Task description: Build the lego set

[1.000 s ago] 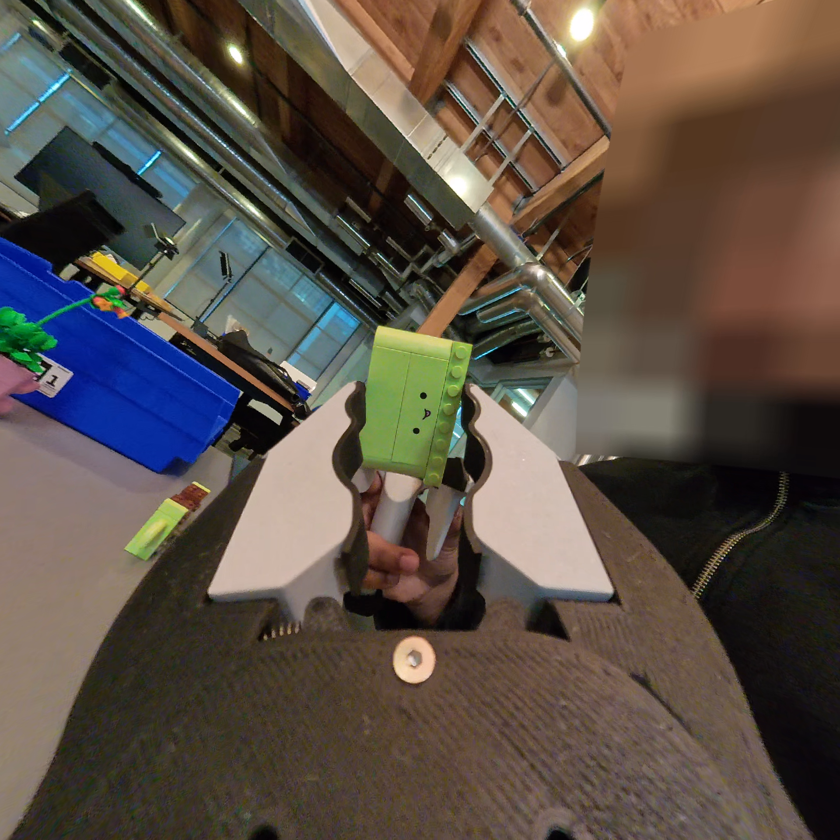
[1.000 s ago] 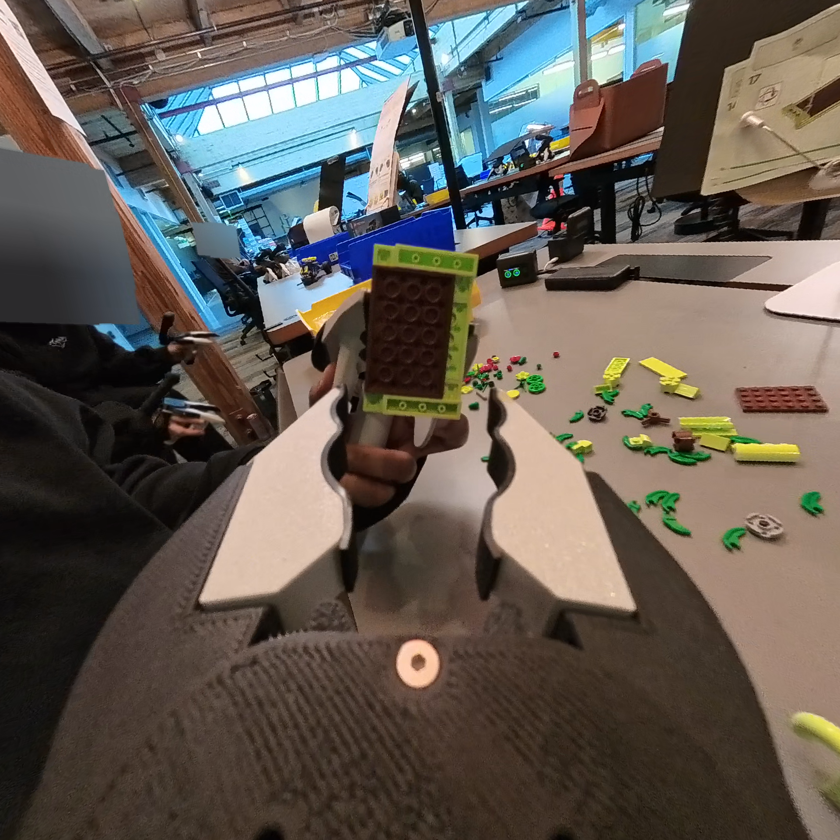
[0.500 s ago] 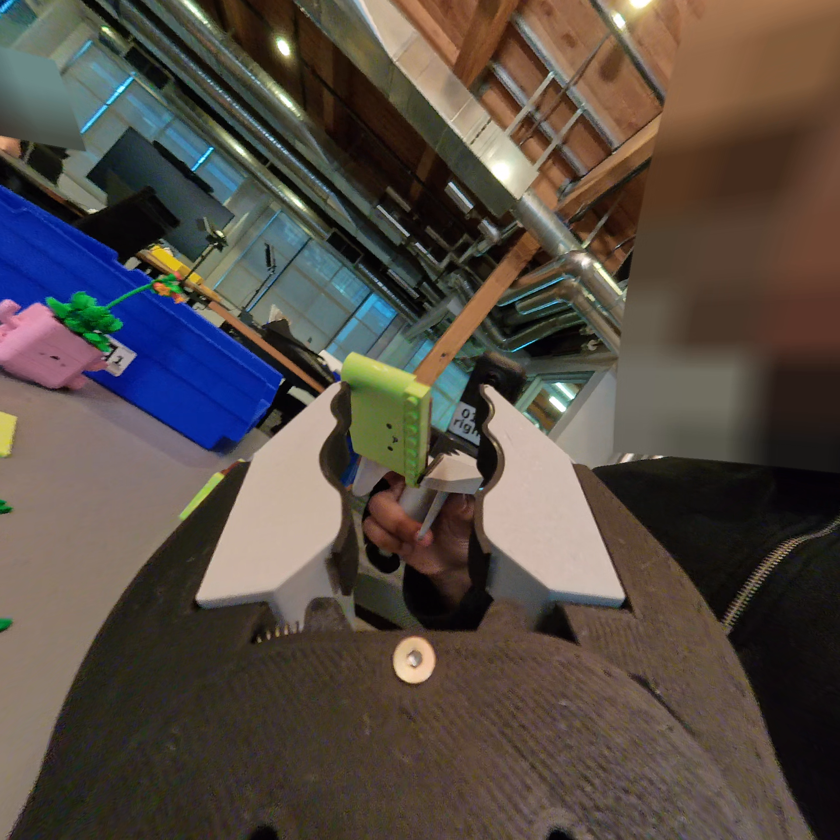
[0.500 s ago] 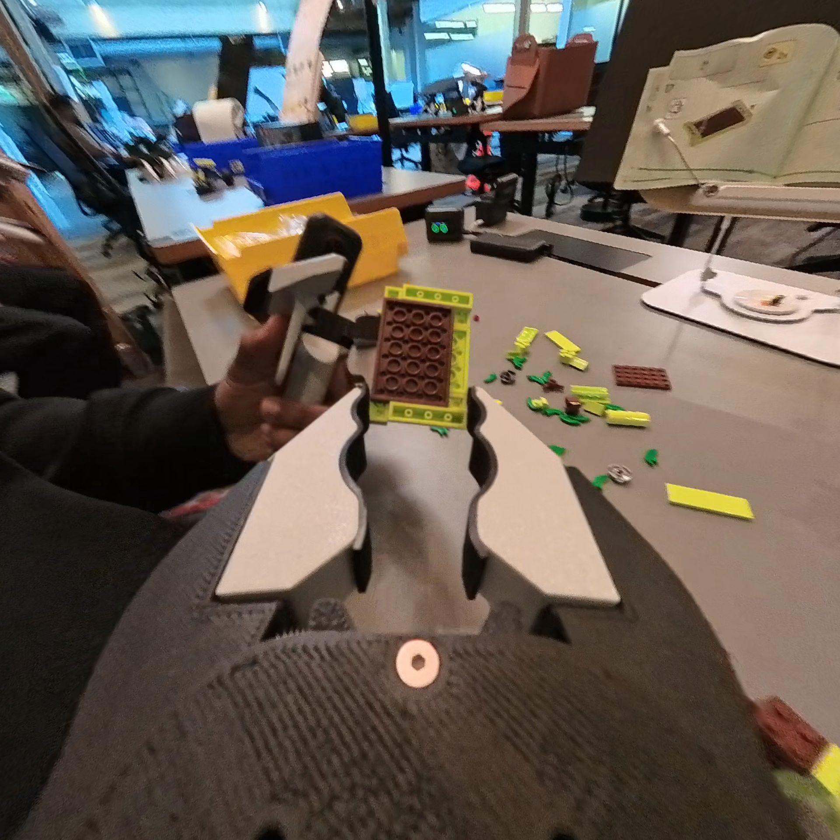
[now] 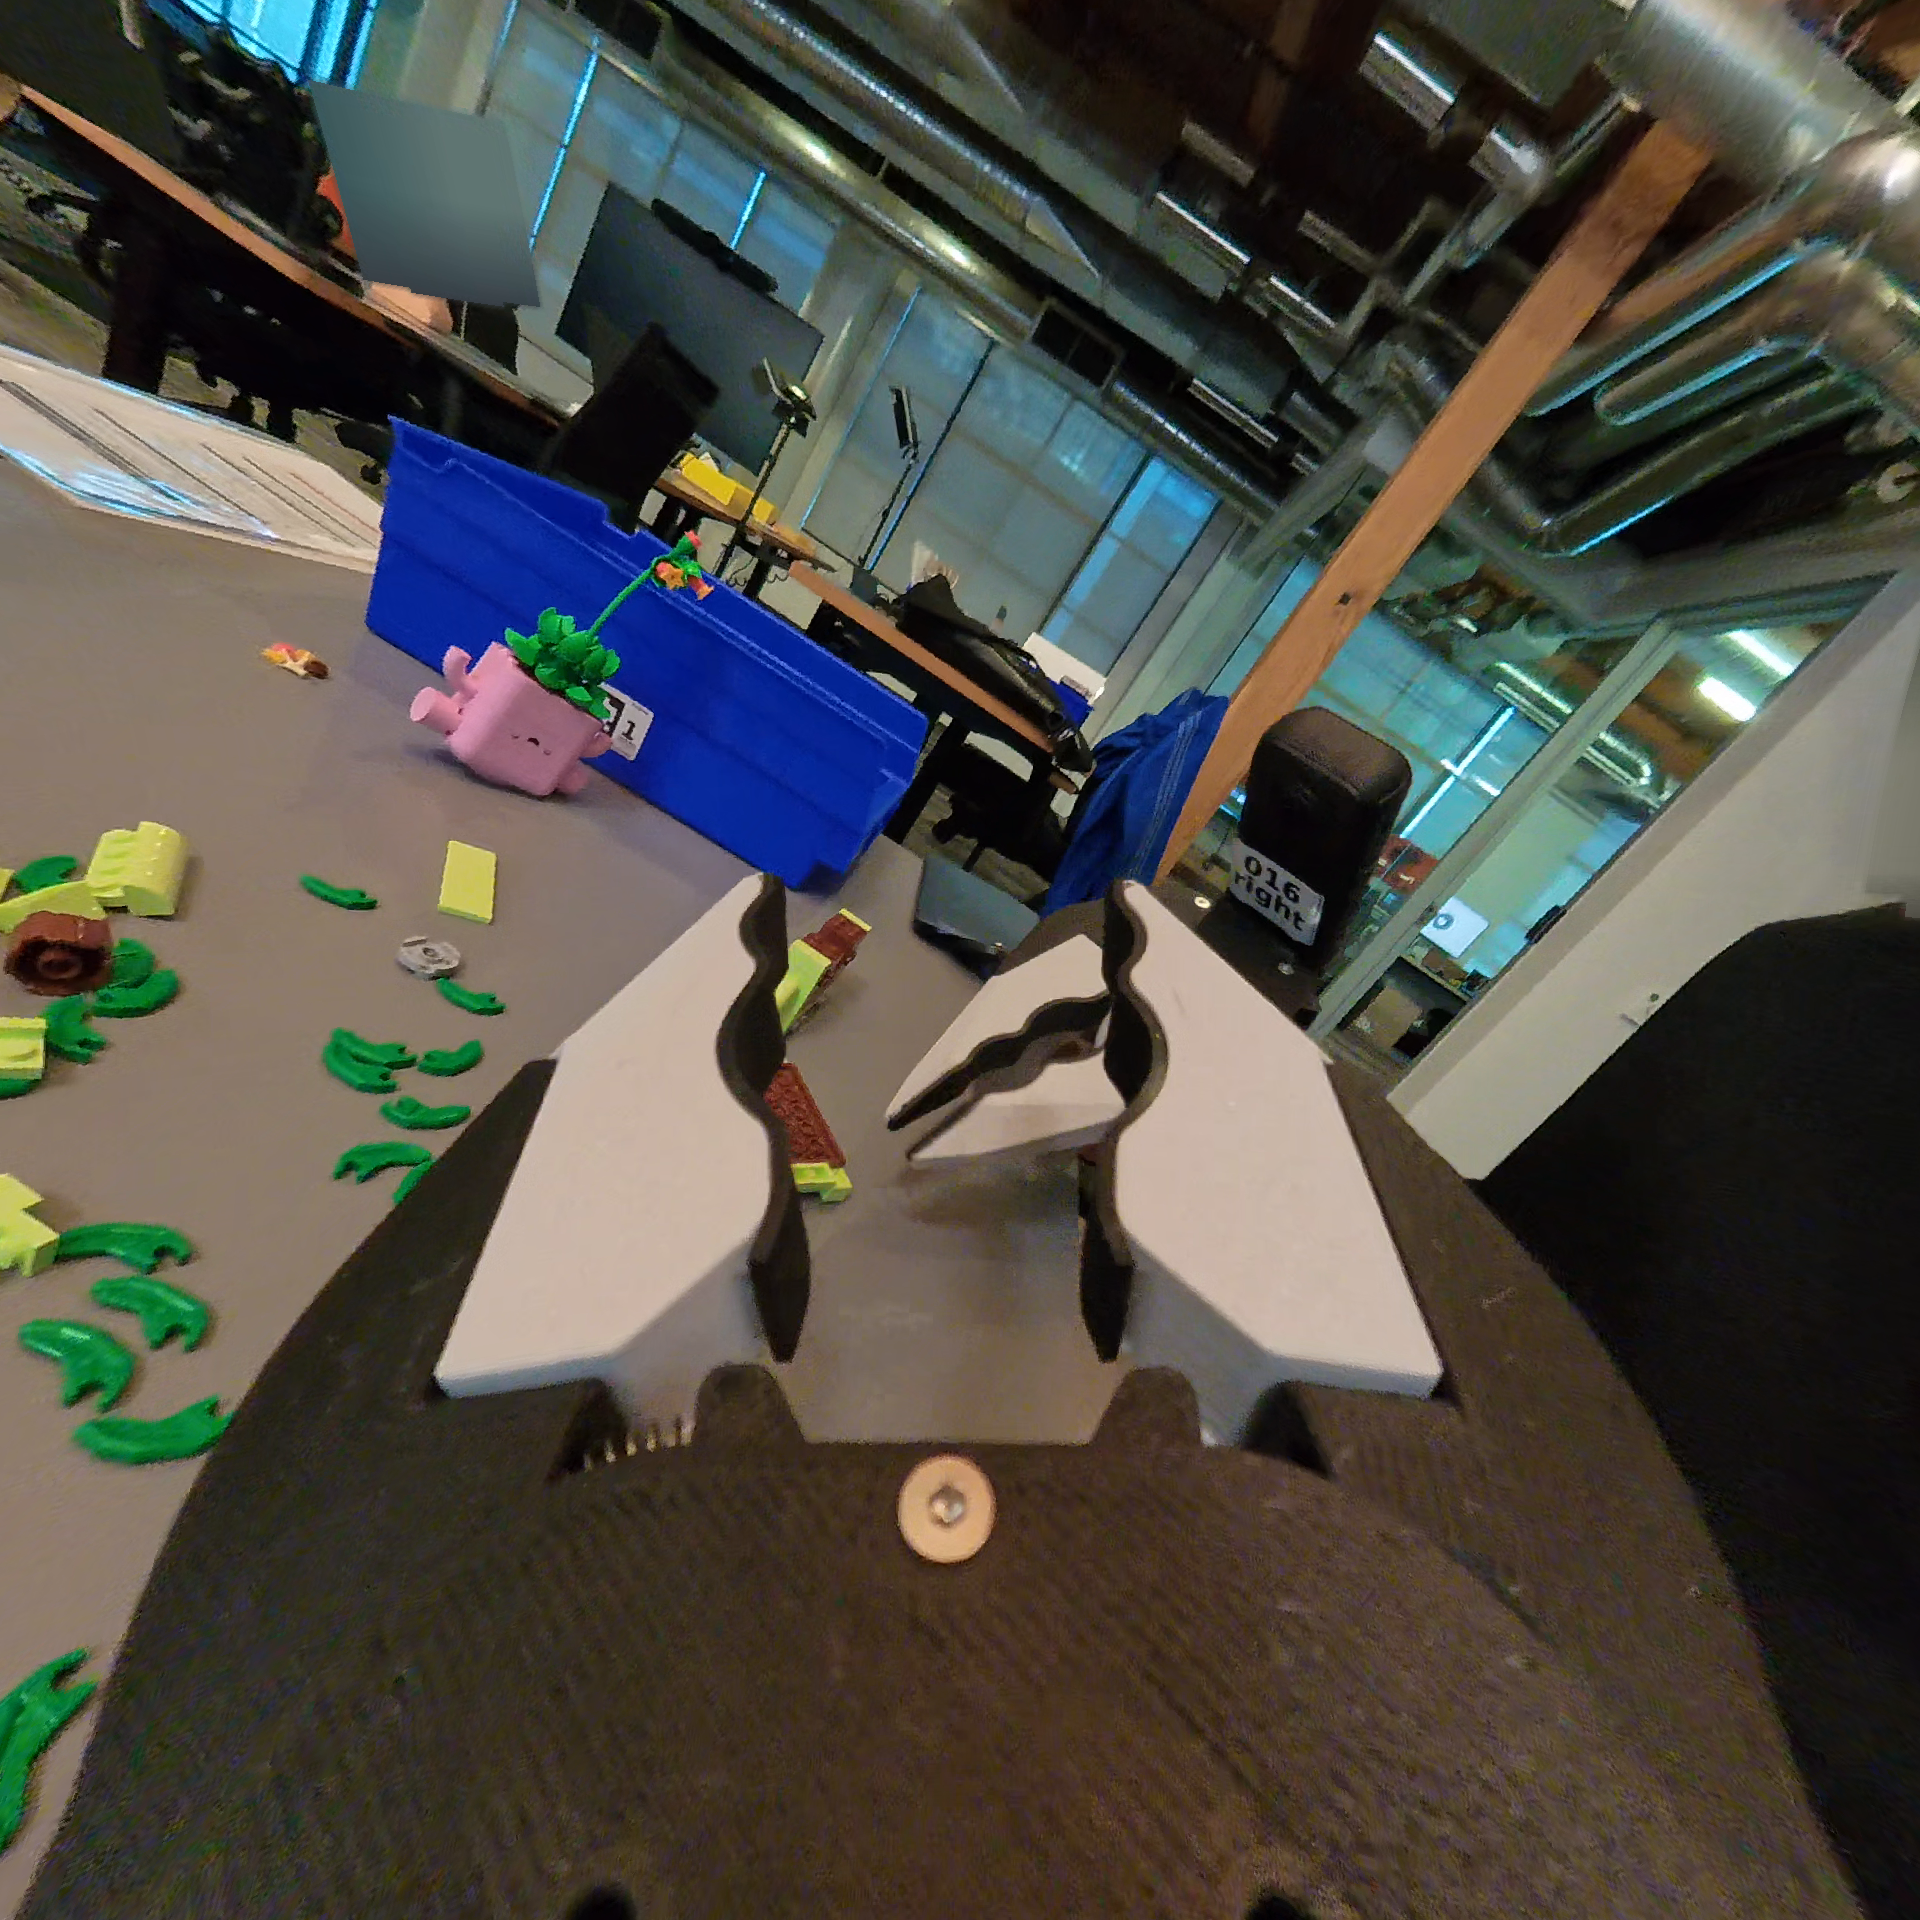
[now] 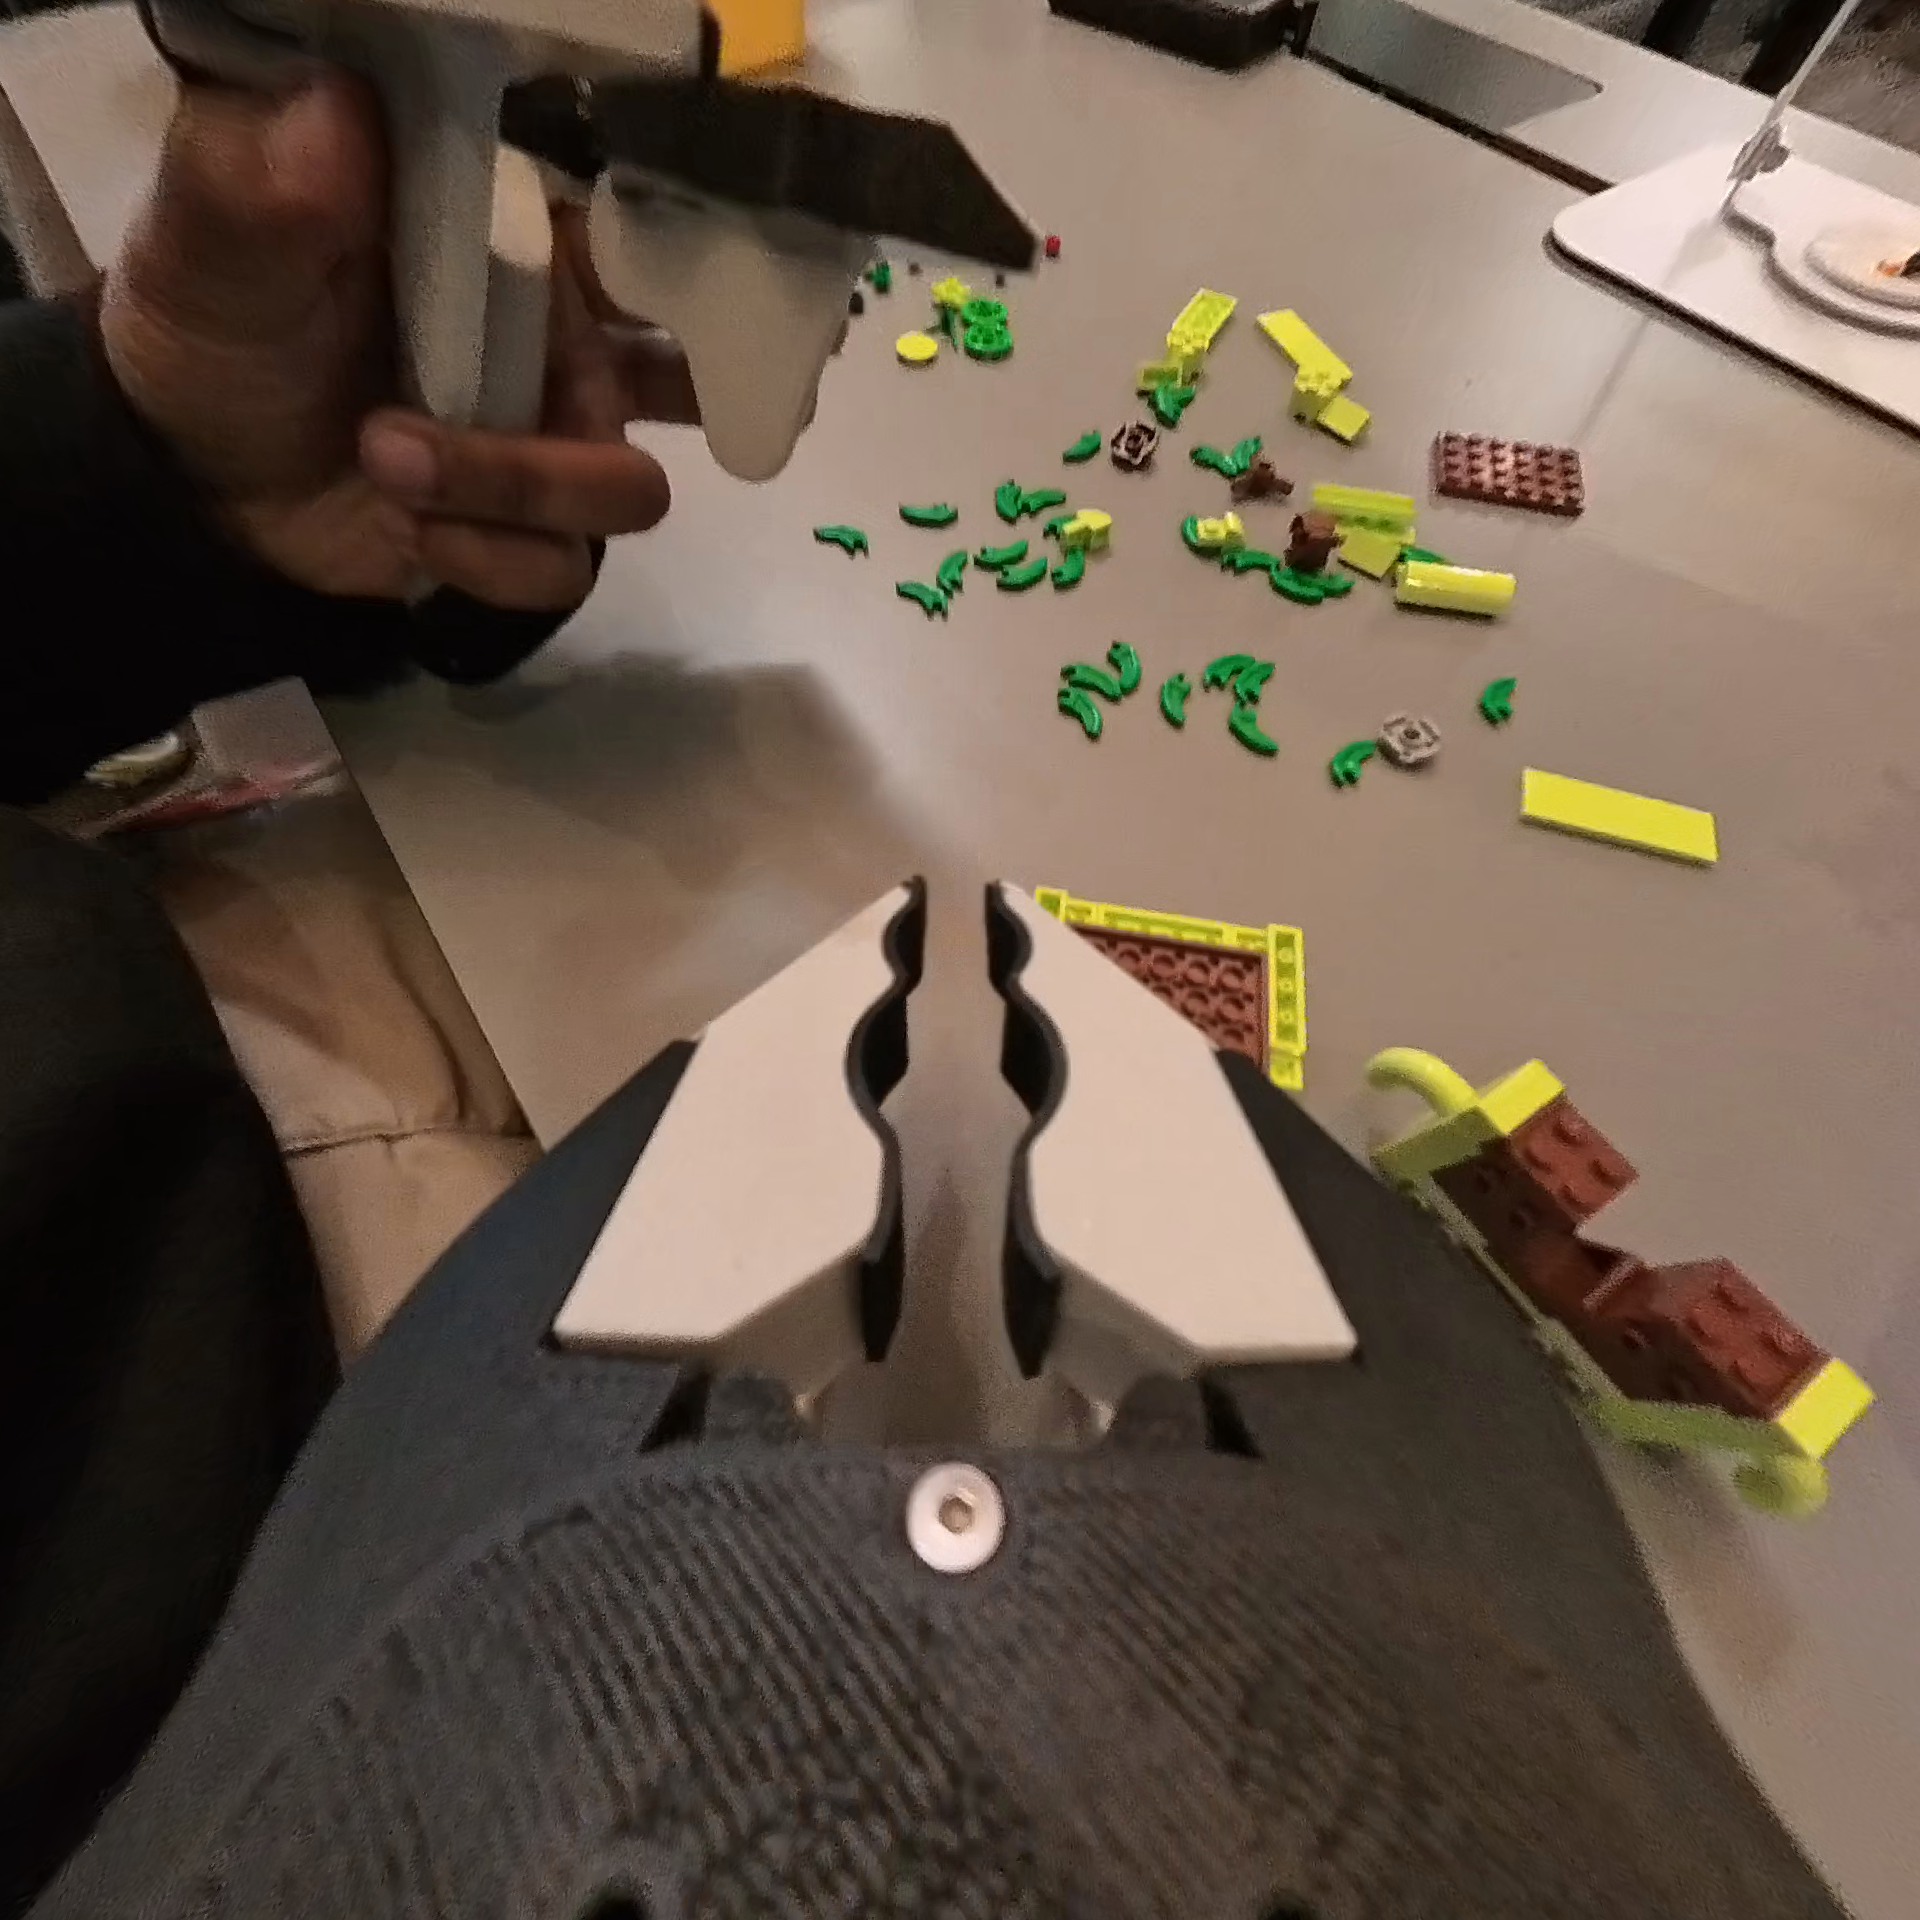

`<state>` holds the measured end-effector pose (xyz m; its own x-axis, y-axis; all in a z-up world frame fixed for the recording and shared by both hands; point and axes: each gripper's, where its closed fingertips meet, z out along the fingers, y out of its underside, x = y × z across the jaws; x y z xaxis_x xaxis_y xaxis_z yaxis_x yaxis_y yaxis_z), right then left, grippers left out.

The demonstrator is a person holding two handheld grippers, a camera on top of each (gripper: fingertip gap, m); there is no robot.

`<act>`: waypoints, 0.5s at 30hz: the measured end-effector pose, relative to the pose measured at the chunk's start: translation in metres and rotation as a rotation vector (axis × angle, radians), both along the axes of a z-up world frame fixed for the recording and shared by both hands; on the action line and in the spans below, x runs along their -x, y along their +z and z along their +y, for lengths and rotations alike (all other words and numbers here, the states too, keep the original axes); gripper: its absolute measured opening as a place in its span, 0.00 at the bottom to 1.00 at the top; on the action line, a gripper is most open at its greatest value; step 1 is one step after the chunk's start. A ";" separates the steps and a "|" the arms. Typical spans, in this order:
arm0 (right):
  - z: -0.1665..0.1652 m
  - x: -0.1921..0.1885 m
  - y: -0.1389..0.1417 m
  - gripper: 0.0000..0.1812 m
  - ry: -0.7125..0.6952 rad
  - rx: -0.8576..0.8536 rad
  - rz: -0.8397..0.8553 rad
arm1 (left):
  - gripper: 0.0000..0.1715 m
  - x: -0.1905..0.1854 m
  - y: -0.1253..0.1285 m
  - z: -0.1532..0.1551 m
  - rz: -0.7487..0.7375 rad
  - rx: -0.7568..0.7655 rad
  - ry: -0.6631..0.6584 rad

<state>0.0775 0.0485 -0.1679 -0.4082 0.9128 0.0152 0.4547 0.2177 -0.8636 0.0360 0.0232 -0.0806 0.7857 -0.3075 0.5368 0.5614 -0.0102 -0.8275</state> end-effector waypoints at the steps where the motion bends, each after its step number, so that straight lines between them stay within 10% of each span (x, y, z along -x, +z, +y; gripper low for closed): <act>1: 0.001 -0.003 -0.003 0.08 -0.004 -0.012 -0.007 | 0.34 0.001 -0.001 0.000 0.004 0.006 0.005; 15: 0.023 -0.008 -0.012 0.16 -0.093 0.025 0.000 | 0.32 0.001 -0.023 0.009 0.034 0.091 0.022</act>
